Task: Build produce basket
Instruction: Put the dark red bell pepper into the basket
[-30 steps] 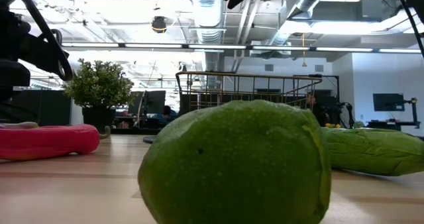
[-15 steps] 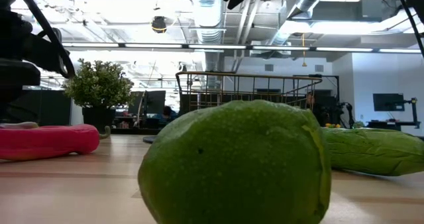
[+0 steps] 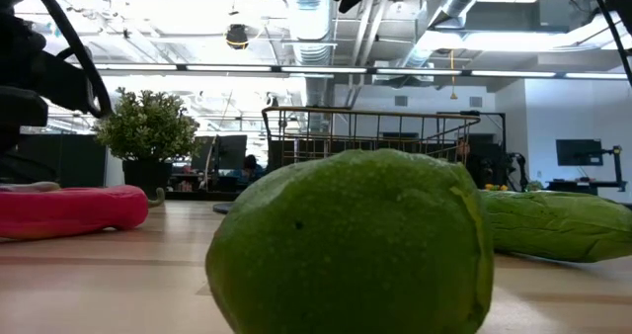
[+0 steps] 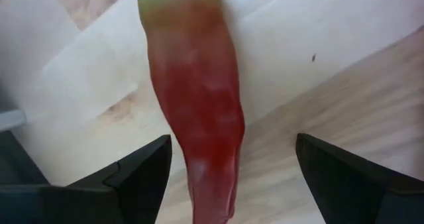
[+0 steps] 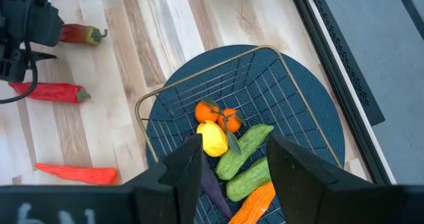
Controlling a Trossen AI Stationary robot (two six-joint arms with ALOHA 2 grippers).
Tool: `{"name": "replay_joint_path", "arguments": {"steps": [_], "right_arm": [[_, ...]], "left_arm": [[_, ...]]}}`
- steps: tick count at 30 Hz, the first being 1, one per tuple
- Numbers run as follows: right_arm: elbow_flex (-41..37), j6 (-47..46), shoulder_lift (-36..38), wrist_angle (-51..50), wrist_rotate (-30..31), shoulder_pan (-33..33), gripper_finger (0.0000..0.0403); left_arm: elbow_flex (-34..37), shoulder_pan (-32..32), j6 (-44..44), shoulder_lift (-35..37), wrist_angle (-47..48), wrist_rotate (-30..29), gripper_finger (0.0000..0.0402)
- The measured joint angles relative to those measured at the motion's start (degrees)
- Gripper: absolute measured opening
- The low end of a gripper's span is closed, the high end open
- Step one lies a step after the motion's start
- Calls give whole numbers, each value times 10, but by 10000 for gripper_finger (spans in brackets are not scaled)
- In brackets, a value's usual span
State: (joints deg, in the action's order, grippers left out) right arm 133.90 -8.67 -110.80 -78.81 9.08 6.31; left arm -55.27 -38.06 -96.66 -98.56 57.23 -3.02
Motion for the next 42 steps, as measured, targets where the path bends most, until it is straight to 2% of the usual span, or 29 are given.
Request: {"name": "replay_joint_path", "arguments": {"steps": [5, 9, 15, 19, 20, 23, 26, 30, 33, 37, 39, 42], "right_arm": [[0, 2, 0, 0, 0, -8, 181], [0, 2, 0, 0, 0, -14, 180], [0, 2, 0, 0, 0, -26, 178], [0, 9, 0, 0, 0, -33, 175], [0, 12, 0, 0, 0, -34, 173], [0, 13, 0, 0, 1, -37, 166], [0, 13, 0, -3, 1, -35, 155], [0, 12, 0, -6, 3, -27, 137], [0, 12, 0, -10, 3, -23, 123], [6, 12, 1, -31, 15, -15, 103], [10, 12, 6, -39, 45, -13, 86], [10, 14, 27, -59, 98, -13, 43]], "left_arm": [[0, 0, 0, 0, 0, 3, 287], [0, 0, 0, 0, 0, 3, 248], [0, 0, 2, 0, 6, 7, 136], [0, 0, 22, 0, 11, -14, 39], [0, 0, 28, 1, 11, -24, 29], [-13, 2, 40, 1, 33, -52, 29], [-55, 10, 64, 1, 103, -75, 29], [-154, 29, 115, 1, 242, -149, 29], [-242, 46, 150, 1, 331, -229, 29], [-306, 81, 265, 30, 310, -340, 29], [-332, 107, 322, 43, 304, -385, 29], [-352, 153, 400, 66, 295, -422, 29]]}}
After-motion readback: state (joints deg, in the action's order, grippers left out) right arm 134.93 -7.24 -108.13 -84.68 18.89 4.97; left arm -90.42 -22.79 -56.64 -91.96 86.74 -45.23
